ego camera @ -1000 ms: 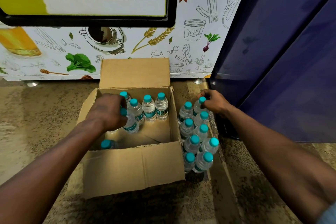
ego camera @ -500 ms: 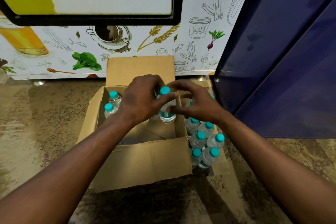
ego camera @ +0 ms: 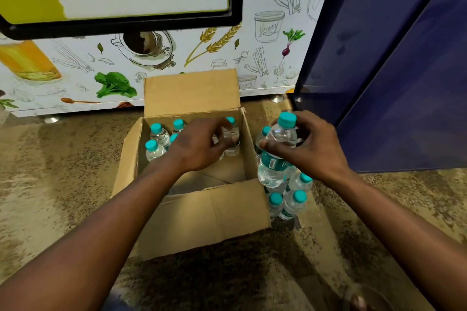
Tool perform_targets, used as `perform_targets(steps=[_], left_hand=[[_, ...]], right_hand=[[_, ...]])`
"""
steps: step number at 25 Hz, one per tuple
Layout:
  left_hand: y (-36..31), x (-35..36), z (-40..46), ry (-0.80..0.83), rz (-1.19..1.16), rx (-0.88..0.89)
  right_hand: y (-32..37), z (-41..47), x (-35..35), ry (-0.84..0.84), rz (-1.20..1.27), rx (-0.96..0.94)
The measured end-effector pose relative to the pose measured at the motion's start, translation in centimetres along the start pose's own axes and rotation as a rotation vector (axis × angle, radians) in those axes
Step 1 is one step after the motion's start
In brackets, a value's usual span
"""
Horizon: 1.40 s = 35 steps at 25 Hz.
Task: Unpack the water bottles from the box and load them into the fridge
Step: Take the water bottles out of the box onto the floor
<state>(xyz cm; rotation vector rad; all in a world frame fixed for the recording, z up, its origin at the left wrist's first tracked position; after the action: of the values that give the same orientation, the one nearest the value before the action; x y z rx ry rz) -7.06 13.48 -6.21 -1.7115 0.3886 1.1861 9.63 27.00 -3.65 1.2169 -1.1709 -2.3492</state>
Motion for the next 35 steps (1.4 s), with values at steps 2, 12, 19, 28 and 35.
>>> perform_targets(steps=[2,12,19,28,35], left_hand=[[2.0,2.1,-0.1,0.156,0.159,-0.083],[12.6,6.5,-2.9,0.617,0.739,-0.466],[14.6,7.5,-2.9,0.655,0.780,-0.528],[9.9,6.7,-1.6,0.504,0.649,-0.413],[4.8,3.1,-0.2,0.346,0.386,-0.252]], right_hand=[[0.1,-1.5,-1.0,-0.080,-0.102,-0.001],[-0.3,-7.6,1.4,-0.043,-0.427,-0.101],[-2.5,-12.4,3.7,-0.090,-0.493,-0.182],[-6.8,-16.5,8.5,0.078,-0.633,-0.121],[-7.2,-16.4,5.8,0.015,-0.621,-0.024]])
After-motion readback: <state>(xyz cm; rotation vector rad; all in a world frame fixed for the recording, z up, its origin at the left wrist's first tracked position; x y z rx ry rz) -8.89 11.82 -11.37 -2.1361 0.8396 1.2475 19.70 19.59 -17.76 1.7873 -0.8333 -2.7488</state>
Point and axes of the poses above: each hand's wrist, its own z-axis towards the middle knuckle, its own x-axis out of the palm, y = z × x, the point moved 9 cm from there along z, towards the middle knuckle, and after that the axes turned 6 degrees about -x, right-handed, at the moved point
